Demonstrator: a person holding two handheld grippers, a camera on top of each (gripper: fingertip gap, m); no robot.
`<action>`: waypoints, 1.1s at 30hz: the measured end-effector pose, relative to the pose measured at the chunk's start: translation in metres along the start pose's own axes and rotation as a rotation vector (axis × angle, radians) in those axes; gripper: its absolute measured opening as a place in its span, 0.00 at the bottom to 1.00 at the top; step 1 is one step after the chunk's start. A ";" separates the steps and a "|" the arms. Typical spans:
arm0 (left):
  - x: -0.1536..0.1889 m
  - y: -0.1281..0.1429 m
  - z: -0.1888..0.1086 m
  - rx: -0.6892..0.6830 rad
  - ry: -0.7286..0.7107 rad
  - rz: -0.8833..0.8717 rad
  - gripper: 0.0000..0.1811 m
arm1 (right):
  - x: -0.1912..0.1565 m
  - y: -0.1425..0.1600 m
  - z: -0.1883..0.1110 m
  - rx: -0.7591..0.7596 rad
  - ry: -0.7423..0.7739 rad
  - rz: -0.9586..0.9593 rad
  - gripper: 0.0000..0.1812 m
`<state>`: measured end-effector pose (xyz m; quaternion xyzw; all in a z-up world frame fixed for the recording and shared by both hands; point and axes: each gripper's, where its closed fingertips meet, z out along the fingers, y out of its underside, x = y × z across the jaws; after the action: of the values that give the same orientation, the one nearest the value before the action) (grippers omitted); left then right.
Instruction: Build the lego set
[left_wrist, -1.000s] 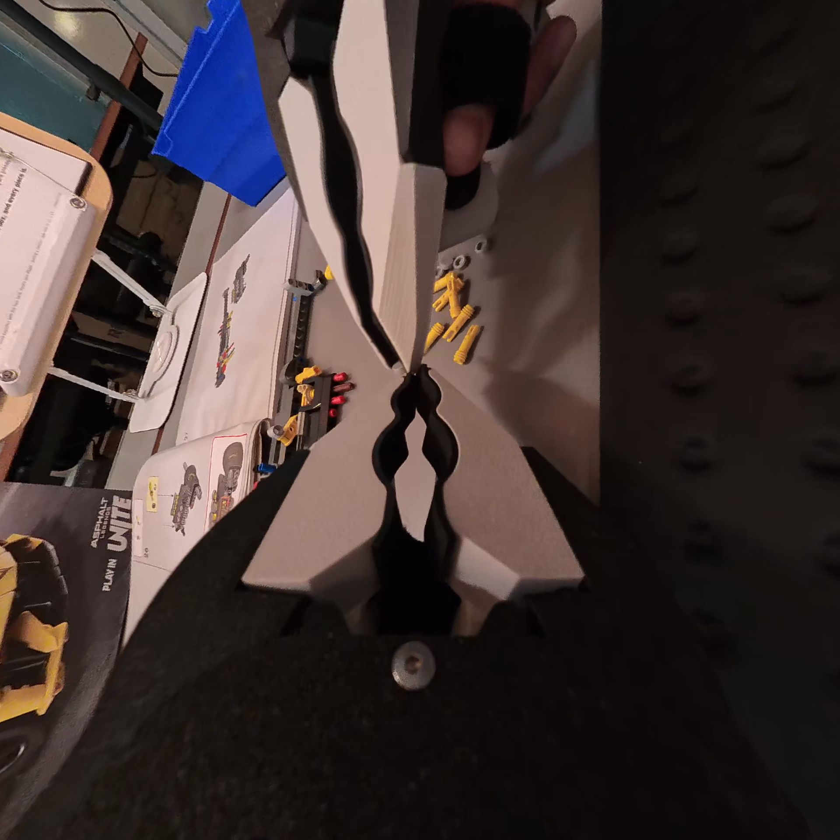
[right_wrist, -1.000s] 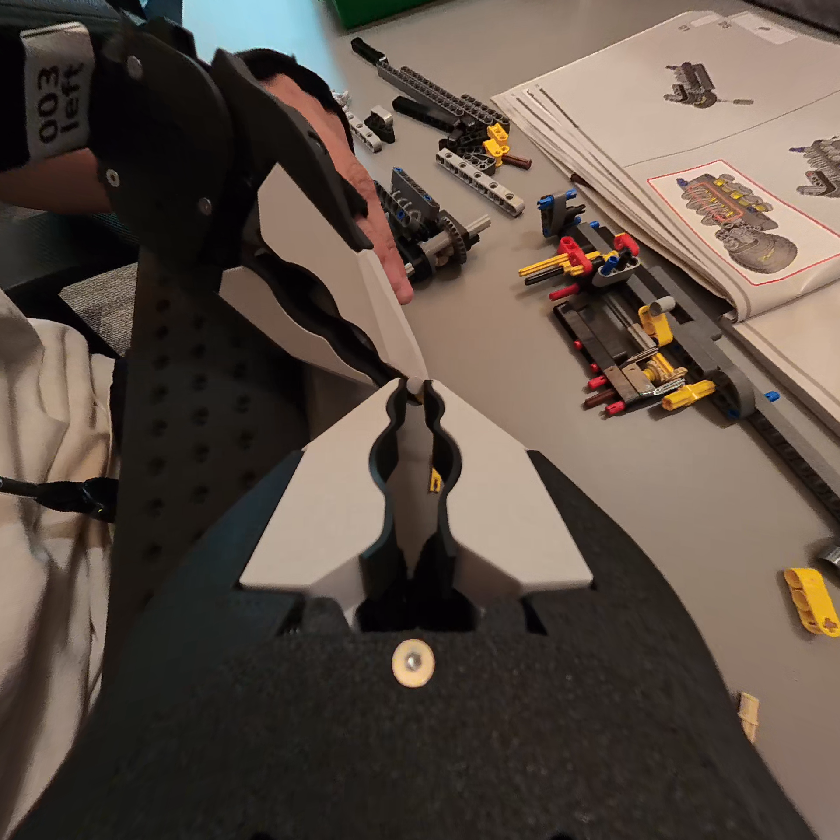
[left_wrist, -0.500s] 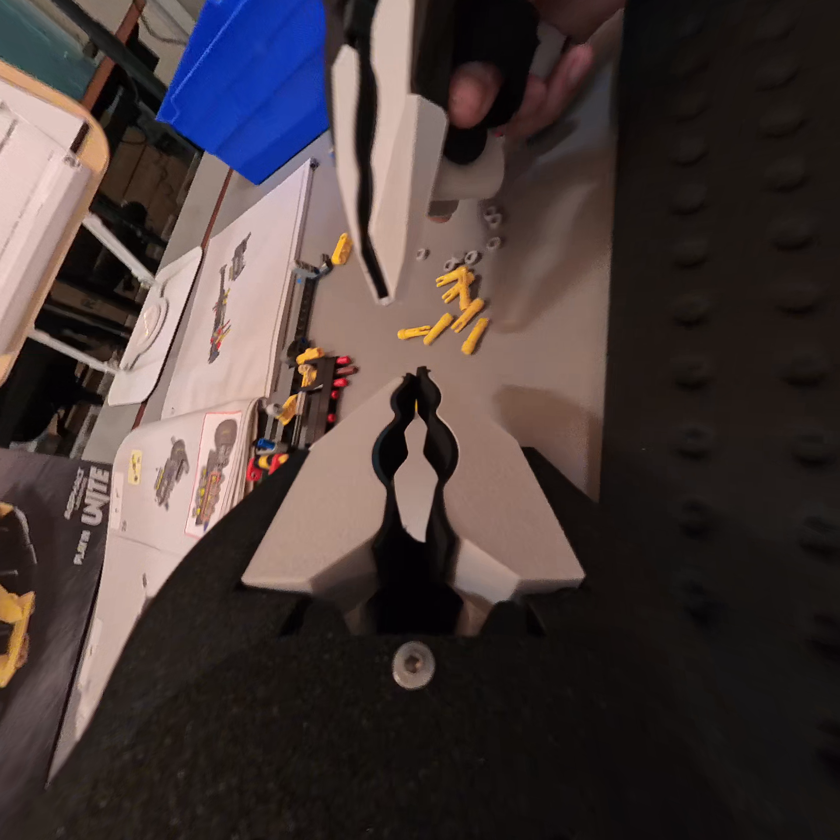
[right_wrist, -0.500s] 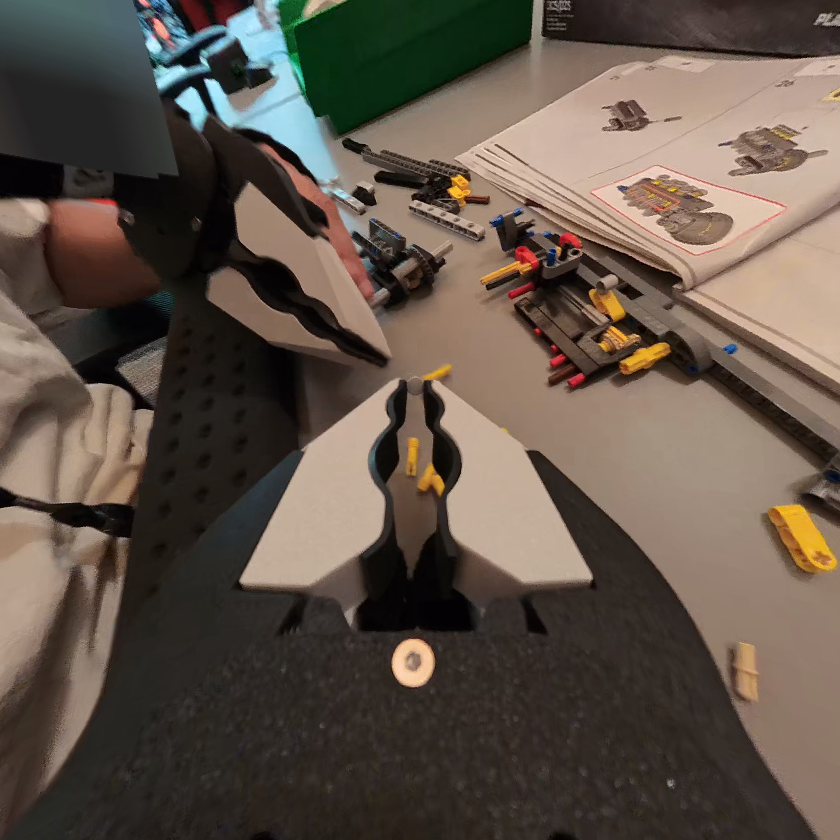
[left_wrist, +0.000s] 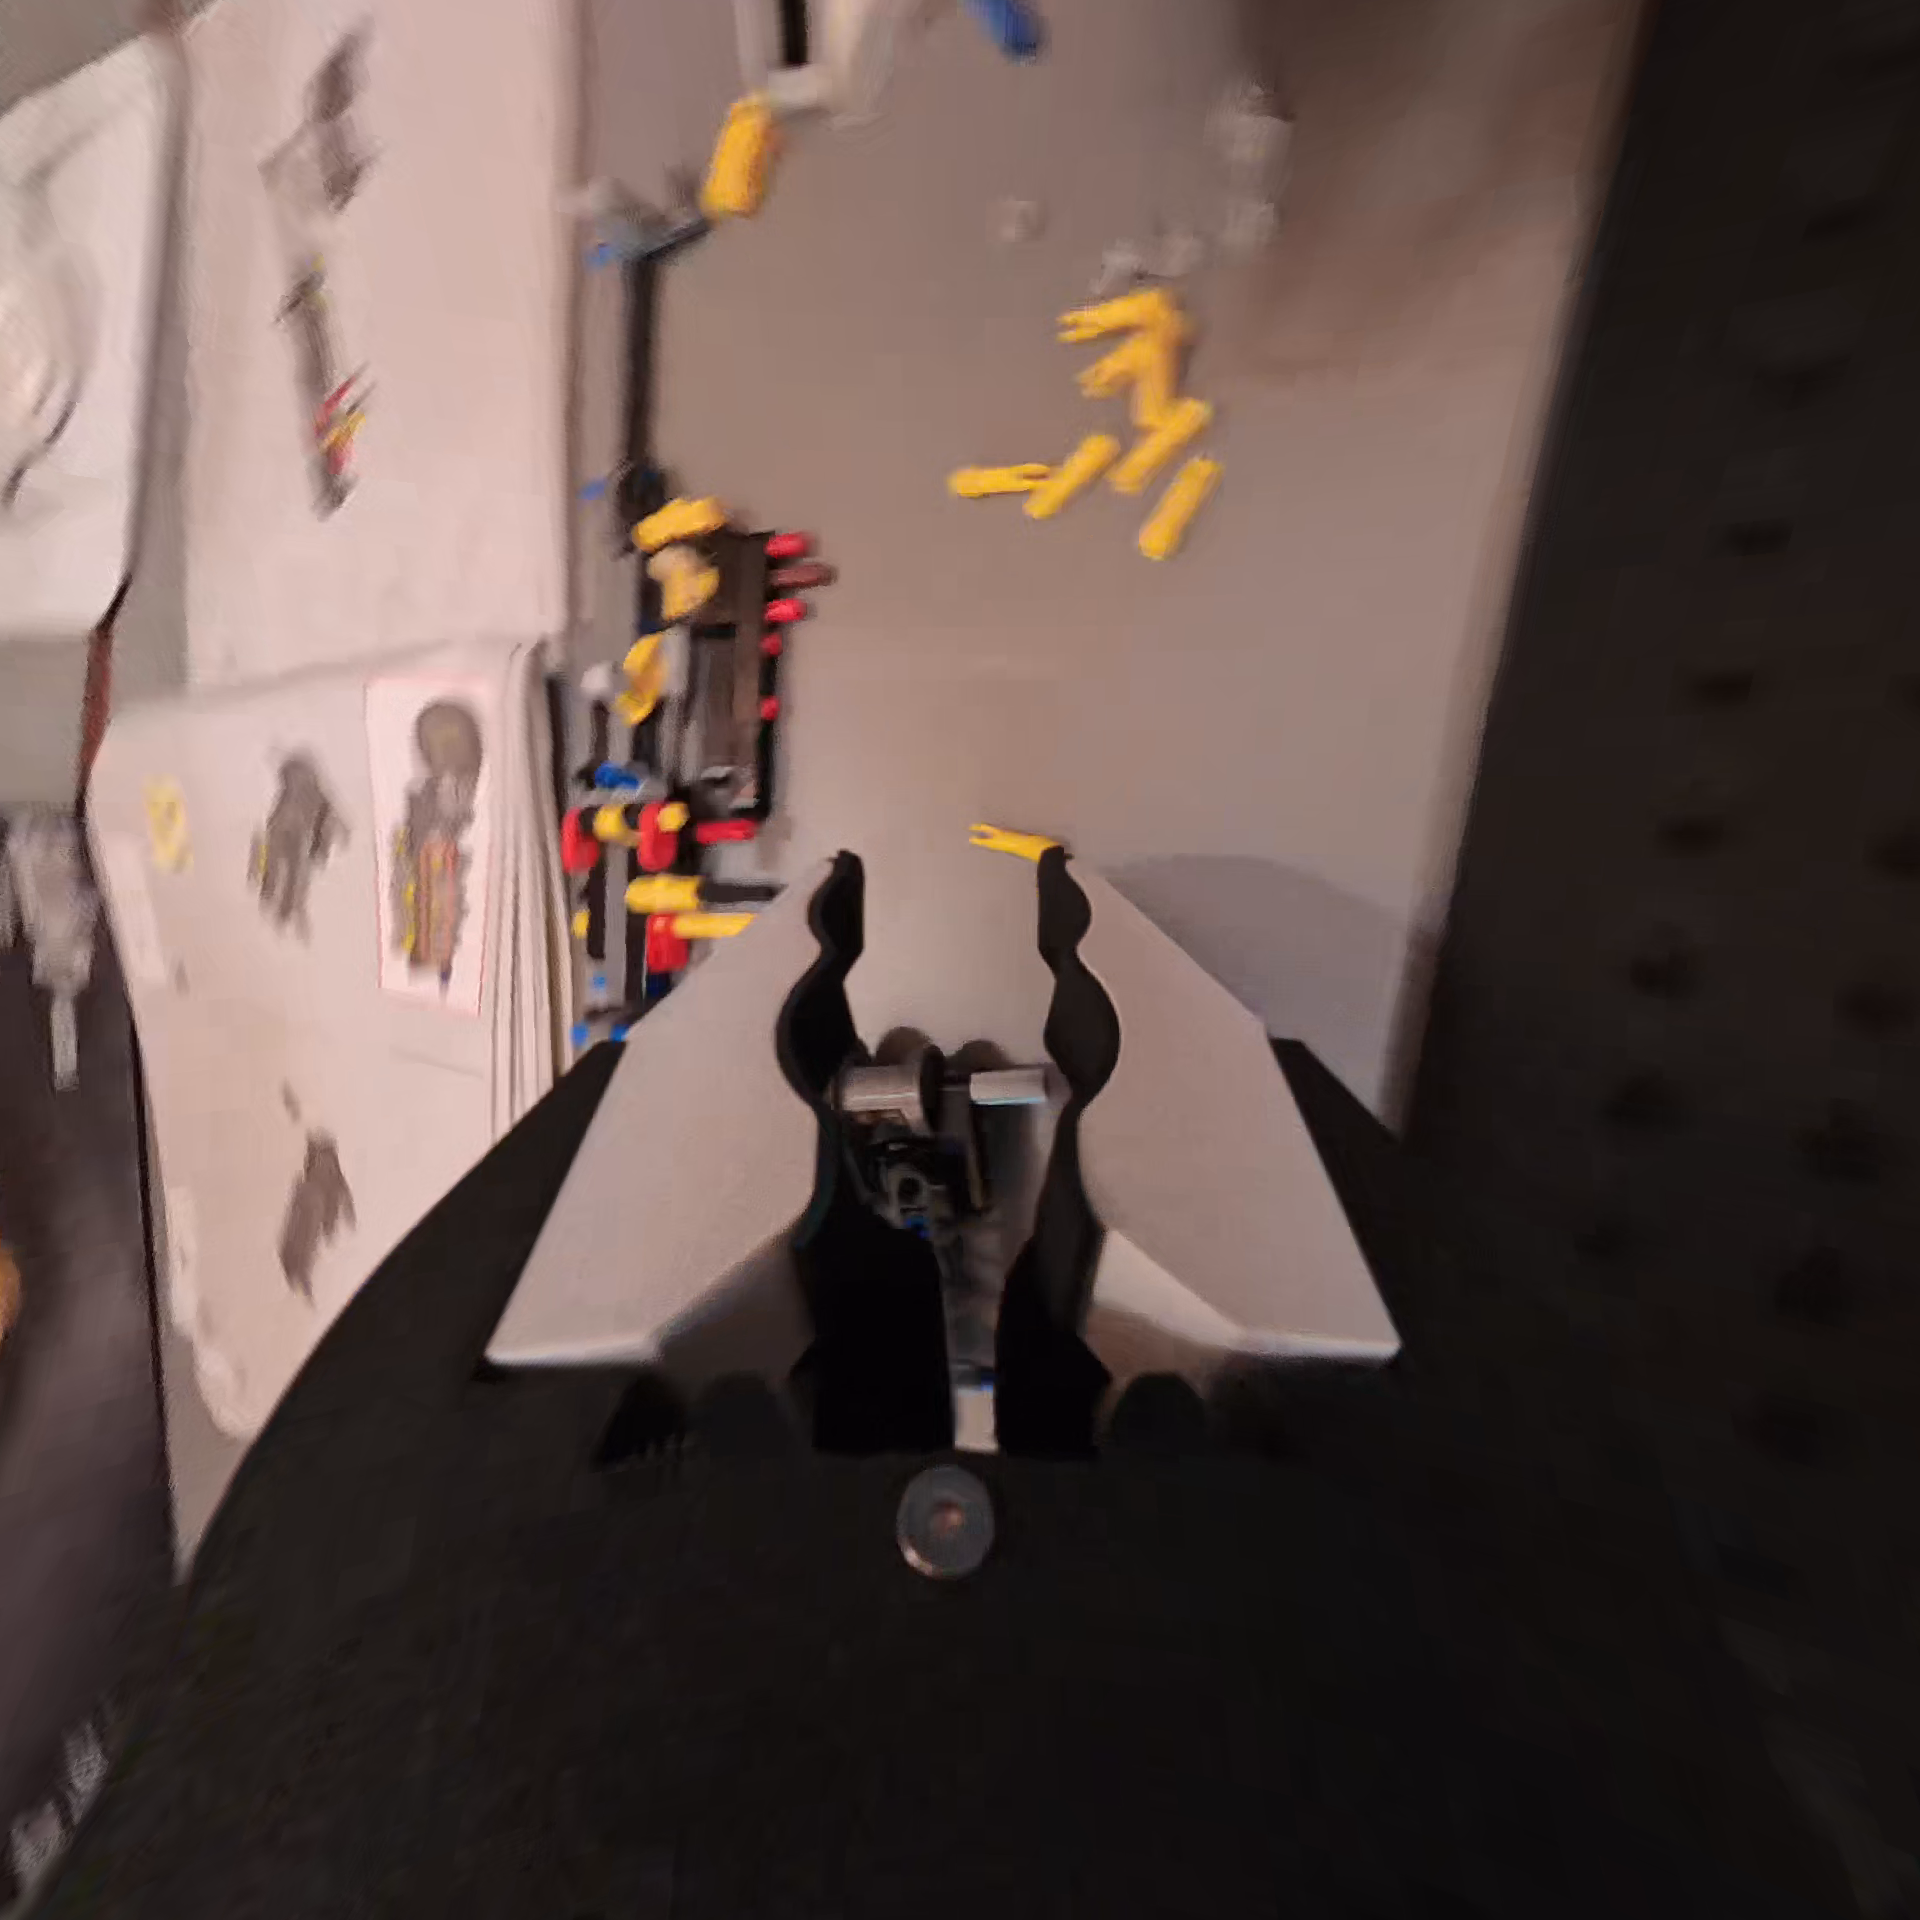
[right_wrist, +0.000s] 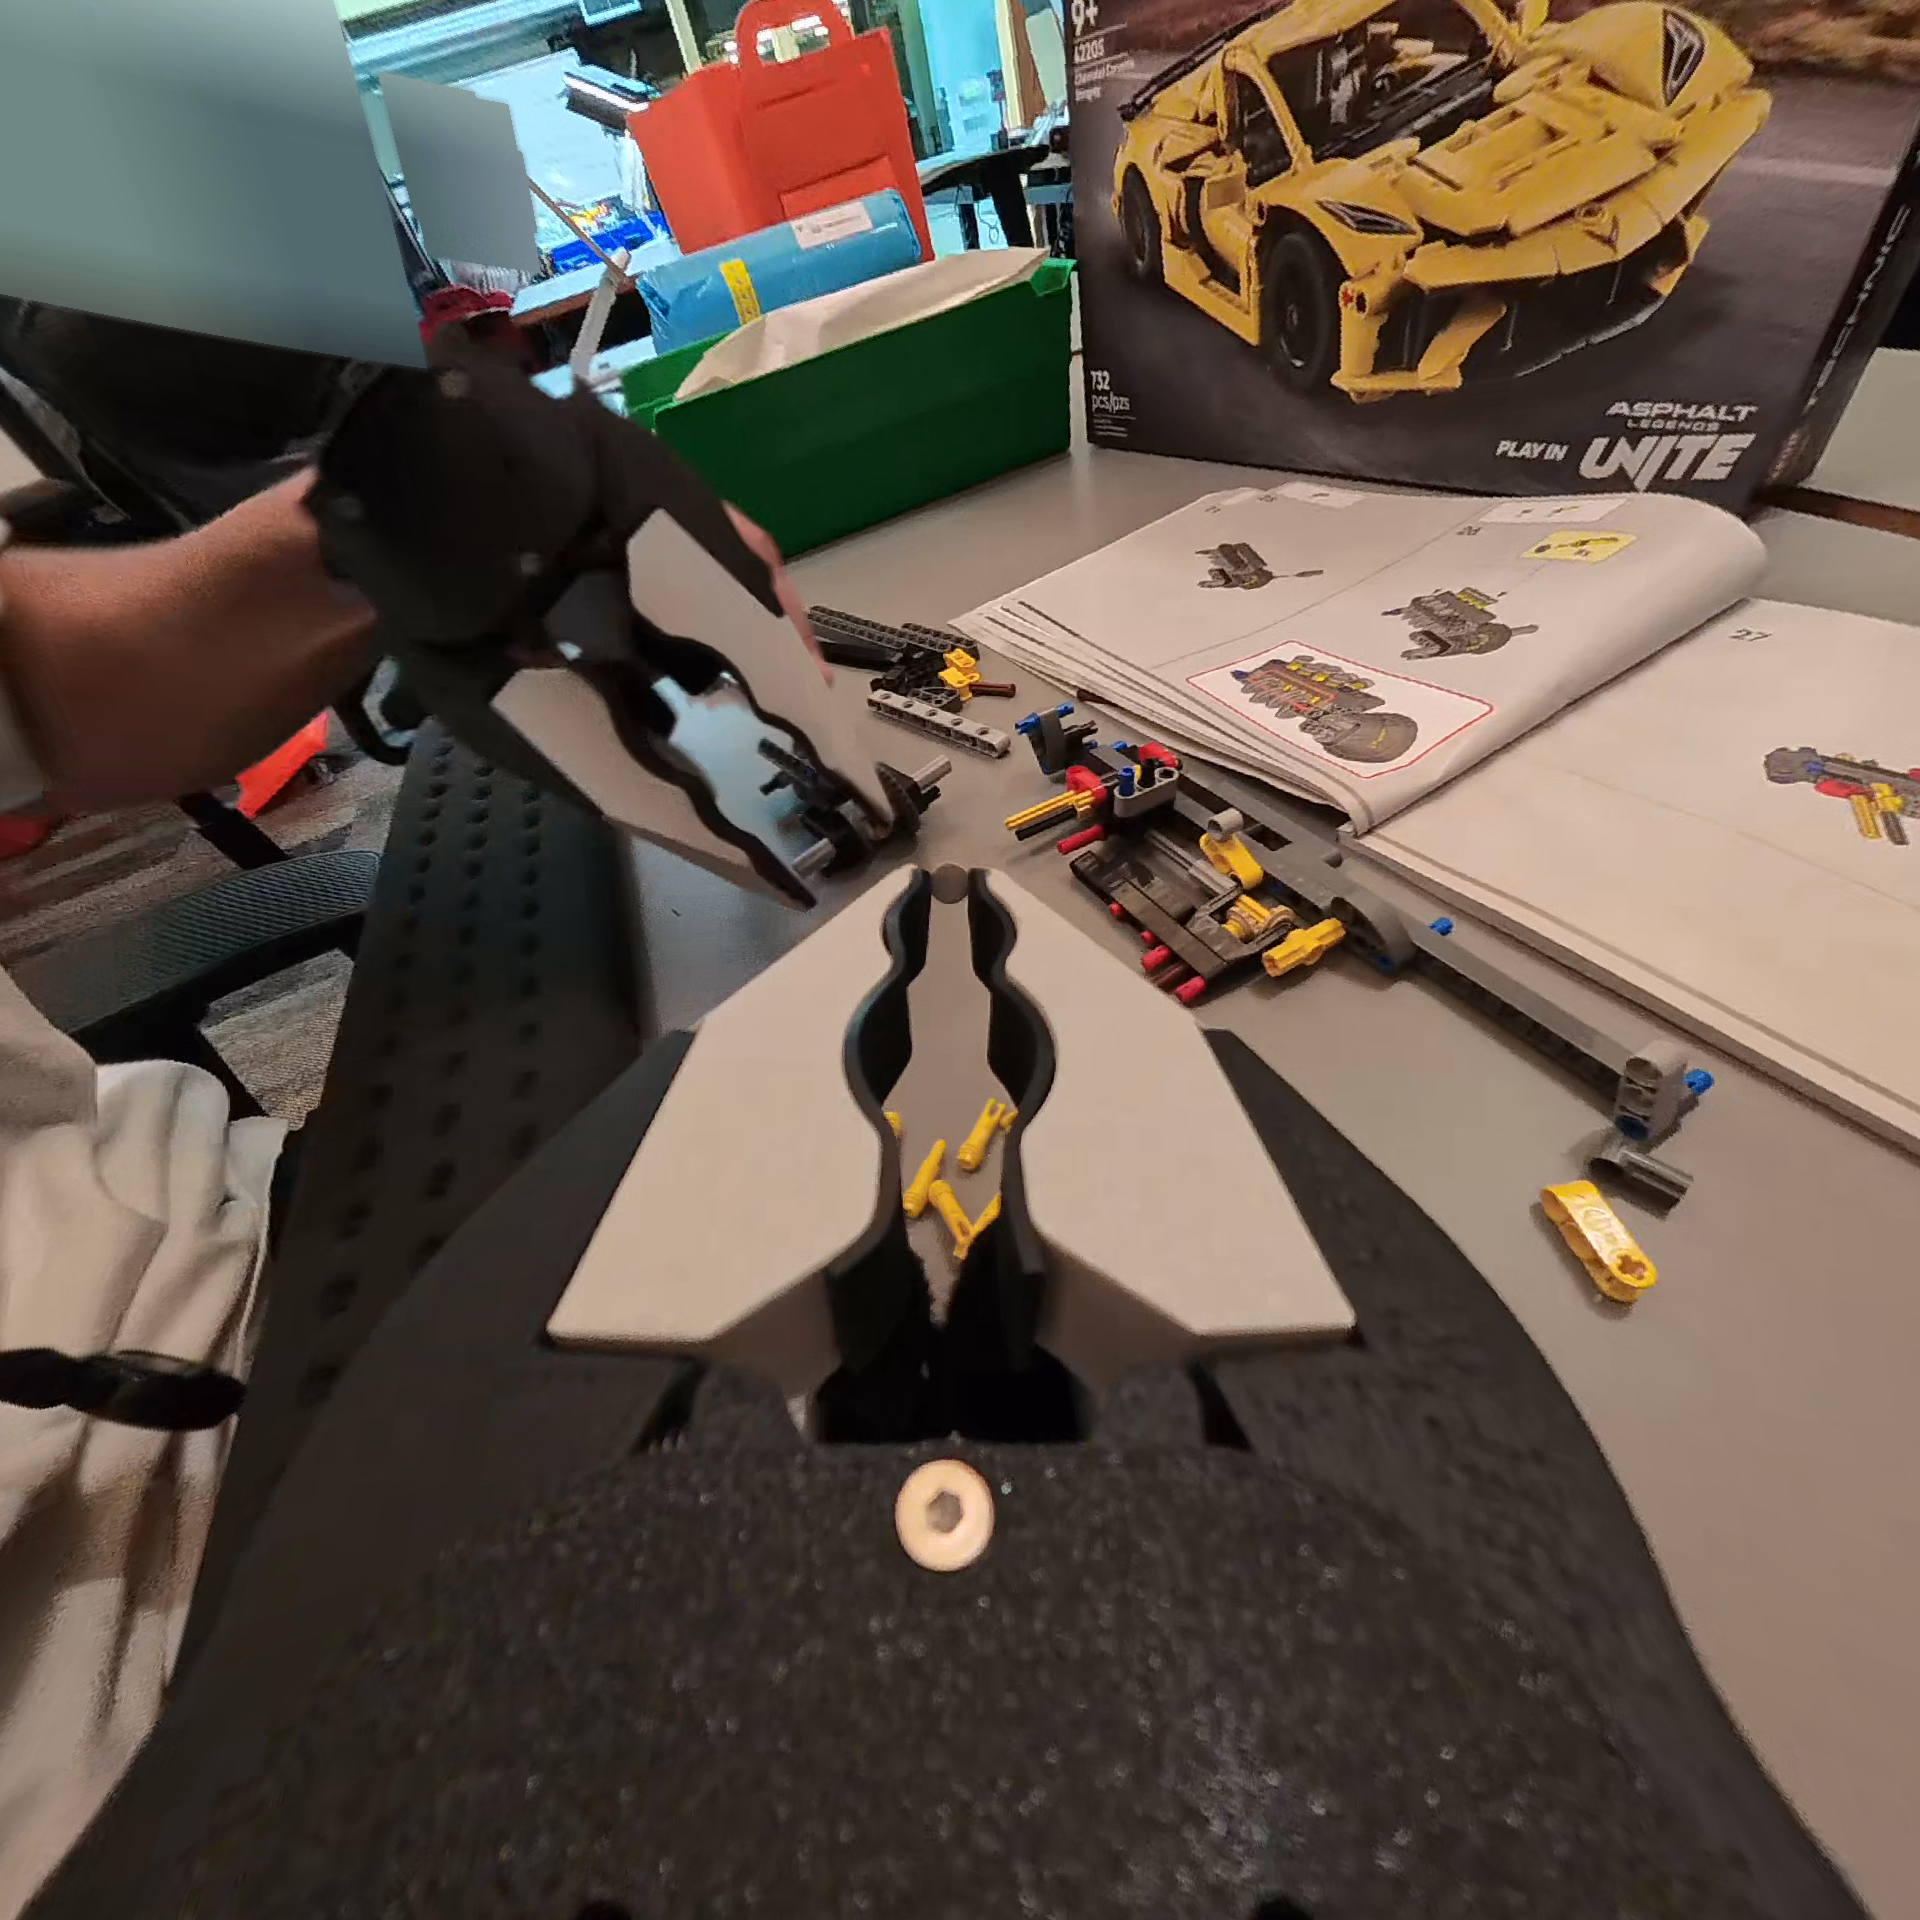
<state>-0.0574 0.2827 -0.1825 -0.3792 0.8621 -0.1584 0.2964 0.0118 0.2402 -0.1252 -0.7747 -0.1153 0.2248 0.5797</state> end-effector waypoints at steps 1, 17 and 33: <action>-0.001 0.000 0.000 0.021 0.050 0.098 0.14 | -0.002 -0.001 -0.001 0.006 -0.010 0.001 0.04; 0.015 0.010 0.024 -0.074 0.541 0.755 0.00 | -0.006 -0.004 -0.005 0.037 -0.053 0.034 0.04; 0.007 0.018 0.024 -0.098 0.563 0.934 0.06 | -0.010 -0.002 -0.003 0.028 -0.087 0.045 0.04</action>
<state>-0.0561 0.2884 -0.2131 0.0877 0.9912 -0.0649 0.0751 0.0046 0.2339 -0.1203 -0.7583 -0.1199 0.2729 0.5798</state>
